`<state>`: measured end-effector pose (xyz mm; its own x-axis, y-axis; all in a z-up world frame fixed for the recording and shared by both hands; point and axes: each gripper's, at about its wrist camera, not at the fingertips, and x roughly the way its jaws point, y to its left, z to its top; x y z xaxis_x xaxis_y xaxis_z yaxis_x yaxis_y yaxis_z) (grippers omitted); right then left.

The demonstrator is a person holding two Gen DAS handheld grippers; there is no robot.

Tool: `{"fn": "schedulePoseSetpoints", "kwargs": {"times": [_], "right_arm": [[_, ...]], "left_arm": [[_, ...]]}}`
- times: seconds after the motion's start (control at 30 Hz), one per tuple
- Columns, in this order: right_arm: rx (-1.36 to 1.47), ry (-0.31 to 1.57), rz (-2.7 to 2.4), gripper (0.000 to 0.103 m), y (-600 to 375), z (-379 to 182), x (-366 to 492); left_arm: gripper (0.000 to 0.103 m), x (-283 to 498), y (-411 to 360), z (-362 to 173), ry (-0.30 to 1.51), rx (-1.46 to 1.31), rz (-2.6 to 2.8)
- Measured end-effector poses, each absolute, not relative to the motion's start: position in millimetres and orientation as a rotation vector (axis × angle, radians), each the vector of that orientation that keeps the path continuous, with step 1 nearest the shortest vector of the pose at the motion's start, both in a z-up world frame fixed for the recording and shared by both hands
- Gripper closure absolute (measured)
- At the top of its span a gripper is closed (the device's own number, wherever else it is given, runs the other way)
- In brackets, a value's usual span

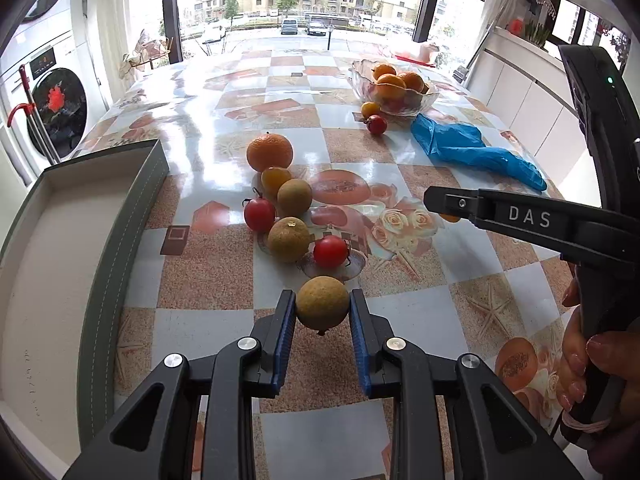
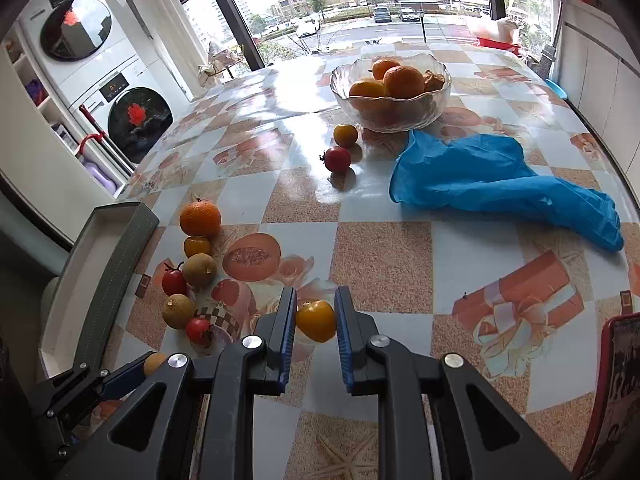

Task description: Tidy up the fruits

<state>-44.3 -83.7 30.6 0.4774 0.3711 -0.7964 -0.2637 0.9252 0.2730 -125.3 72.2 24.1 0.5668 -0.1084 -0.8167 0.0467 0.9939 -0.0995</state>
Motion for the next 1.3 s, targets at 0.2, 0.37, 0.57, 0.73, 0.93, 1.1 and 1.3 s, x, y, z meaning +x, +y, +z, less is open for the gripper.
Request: {"fn": "schedulePoseSetpoints", "kwargs": {"times": [0.2, 0.37, 0.57, 0.73, 0.93, 1.1, 1.3], "right_arm": [[0.119, 1.007, 0.436, 0.072, -77.1, 31.7, -53.7], [0.015, 0.988, 0.527, 0.026, -34.6, 31.2, -68.7], [-0.115, 1.031, 0.5, 0.066, 8.1, 17.0, -65.2], [-0.138, 1.039, 0.484, 0.079, 10.8, 21.7, -69.5], [-0.088, 1.031, 0.514, 0.079, 9.9, 42.3, -78.7], [-0.072, 1.024, 0.577, 0.079, 36.4, 59.4, -86.0], [-0.062, 1.027, 0.685, 0.079, 83.8, 72.9, -97.3]], "left_arm": [[0.075, -130.0, 92.3, 35.7, 0.942, -0.078, -0.07], [0.075, -135.9, 114.7, 45.1, 0.92, -0.095, -0.033], [0.075, -138.2, 139.7, 52.4, 0.903, -0.124, 0.016], [0.075, -143.8, 163.4, 56.2, 0.886, -0.156, 0.046], [0.075, -151.5, 190.2, 57.4, 0.863, -0.175, 0.086], [0.075, -158.4, 212.7, 56.5, 0.851, -0.189, 0.129], [0.075, -165.8, 243.8, 53.4, 0.856, -0.192, 0.181]]}}
